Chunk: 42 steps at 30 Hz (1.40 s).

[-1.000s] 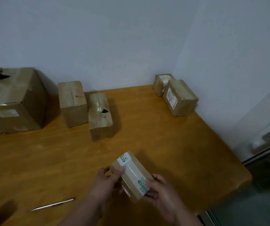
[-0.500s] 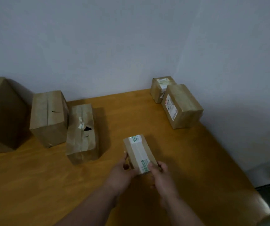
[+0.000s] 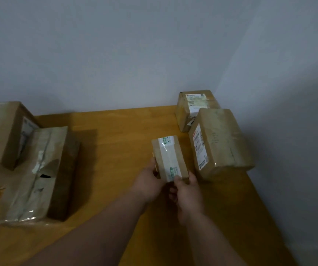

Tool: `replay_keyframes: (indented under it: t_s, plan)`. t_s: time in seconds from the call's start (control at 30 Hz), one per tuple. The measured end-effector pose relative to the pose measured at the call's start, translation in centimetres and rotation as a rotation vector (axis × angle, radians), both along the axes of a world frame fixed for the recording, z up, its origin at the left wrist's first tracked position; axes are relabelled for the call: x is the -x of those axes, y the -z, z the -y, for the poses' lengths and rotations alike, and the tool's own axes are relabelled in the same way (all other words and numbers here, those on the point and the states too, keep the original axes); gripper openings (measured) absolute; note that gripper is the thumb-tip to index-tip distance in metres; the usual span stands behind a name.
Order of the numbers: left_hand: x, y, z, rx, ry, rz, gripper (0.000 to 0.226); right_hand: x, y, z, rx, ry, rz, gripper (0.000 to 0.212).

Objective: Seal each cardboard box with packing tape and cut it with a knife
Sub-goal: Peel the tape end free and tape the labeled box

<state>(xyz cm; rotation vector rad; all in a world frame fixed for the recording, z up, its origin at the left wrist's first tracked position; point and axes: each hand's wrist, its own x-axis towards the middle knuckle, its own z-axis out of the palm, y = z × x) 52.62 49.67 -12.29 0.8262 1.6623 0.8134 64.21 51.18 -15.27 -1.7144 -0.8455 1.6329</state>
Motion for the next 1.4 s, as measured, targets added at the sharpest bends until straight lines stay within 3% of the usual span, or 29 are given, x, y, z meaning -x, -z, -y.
replay_keyframes:
  t_s: [0.13,0.3,0.43,0.6,0.7,0.83,0.93,1.0,1.1,1.27,1.4]
  plan:
    - [0.0,1.1,-1.8,0.072,0.024,-0.083,0.072,-0.3,0.8,-2.0,0.01,-0.033,-0.065,0.078]
    - [0.4,2.0,1.0,0.107,0.022,-0.1,0.067,0.0,1.3,-1.1,-0.045,0.057,-0.02,0.087]
    - [2.4,1.9,4.6,0.103,-0.066,-0.134,0.059,1.9,1.0,1.2,-0.08,0.1,0.1,0.072]
    - [7.1,2.2,11.5,0.114,-0.251,-0.208,0.026,6.6,-0.1,5.2,-0.102,-0.233,0.199,0.039]
    - [10.4,2.3,16.3,0.157,-0.372,-0.25,0.003,10.2,-0.9,8.0,-0.132,-0.439,0.218,0.029]
    - [15.6,2.1,21.5,0.125,-0.597,-0.349,0.011,15.5,-2.3,11.5,-0.183,-0.591,0.229,0.029]
    - [20.1,1.6,23.4,0.044,-0.725,-0.224,0.059,19.6,-3.1,14.1,-0.142,-0.623,0.217,0.049]
    - [22.5,0.4,24.0,-0.004,-0.632,-0.043,0.082,21.9,-3.3,15.5,-0.144,-0.598,0.215,0.055]
    - [24.6,-1.1,24.7,-0.032,-0.409,0.174,0.076,24.1,-3.4,17.2,-0.156,-0.501,0.231,0.052]
    - [24.9,-2.4,28.0,0.017,-0.2,0.136,0.051,23.7,-3.3,21.8,-0.152,-0.294,0.219,0.044]
    - [24.0,-2.6,31.6,0.045,-0.101,0.132,0.03,21.9,-3.5,25.4,-0.125,-0.218,0.242,0.057]
